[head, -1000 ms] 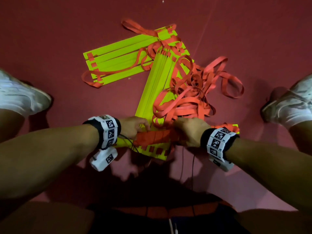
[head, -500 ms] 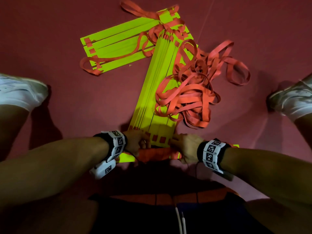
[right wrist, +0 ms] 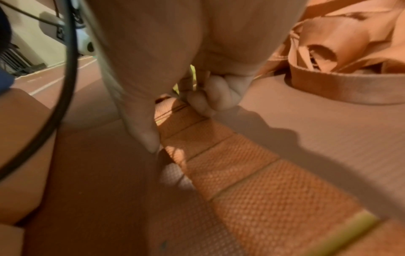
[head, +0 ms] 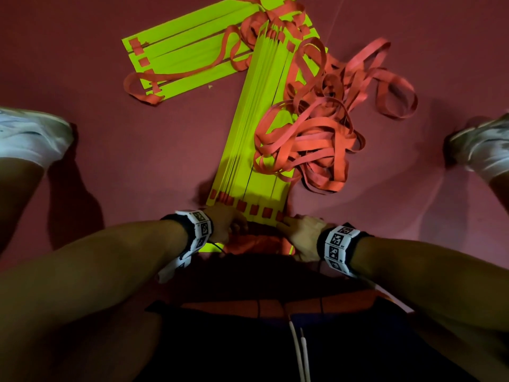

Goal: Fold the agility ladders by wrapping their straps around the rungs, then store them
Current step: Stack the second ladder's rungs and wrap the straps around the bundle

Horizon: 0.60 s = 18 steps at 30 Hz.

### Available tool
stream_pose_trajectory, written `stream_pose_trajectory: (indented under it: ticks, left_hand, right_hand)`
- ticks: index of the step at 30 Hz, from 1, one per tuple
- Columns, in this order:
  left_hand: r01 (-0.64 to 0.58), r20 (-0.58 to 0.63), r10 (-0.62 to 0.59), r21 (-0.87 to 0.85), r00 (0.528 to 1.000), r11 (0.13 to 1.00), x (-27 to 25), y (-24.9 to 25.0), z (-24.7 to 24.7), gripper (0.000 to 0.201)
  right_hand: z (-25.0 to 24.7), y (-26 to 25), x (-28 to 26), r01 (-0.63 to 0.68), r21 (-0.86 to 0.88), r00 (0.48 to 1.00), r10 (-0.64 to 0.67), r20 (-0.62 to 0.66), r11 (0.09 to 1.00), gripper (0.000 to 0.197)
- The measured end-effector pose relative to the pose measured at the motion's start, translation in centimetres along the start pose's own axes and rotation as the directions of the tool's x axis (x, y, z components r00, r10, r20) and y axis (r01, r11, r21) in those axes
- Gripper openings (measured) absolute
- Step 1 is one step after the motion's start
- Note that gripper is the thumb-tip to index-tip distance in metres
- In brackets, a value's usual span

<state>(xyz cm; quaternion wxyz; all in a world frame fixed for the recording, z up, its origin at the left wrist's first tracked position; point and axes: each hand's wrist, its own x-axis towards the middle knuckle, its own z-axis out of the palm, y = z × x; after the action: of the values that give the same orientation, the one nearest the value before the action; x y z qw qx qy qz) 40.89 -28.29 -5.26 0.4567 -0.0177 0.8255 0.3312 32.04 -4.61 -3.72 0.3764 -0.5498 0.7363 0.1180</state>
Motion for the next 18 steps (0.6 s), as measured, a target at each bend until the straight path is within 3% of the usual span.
stream_pose_trajectory:
  ticks: [9, 13, 18]
  left_hand:
    - [-0.011, -0.067, 0.017, 0.081, 0.998, 0.997, 0.1, -0.1, 1.1, 0.019]
    - [-0.004, -0.134, 0.032, 0.205, 0.991, 0.979, -0.2, 0.4, 1.2, 0.030]
    - [-0.003, -0.089, 0.024, 0.233, 0.996, 0.972, -0.1, 0.5, 0.2, 0.013]
  right_hand:
    - [1.0, -0.3, 0.6, -0.063, -0.001, 0.998, 0.063, -0.010, 0.998, 0.103]
    - [1.0, -0.5, 0.6, -0.077, -0.031, 0.997, 0.077, -0.006, 0.997, 0.103]
    - [0.4, -0.1, 0.8, -0.064, -0.029, 0.997, 0.065, 0.038, 0.998, 0.102]
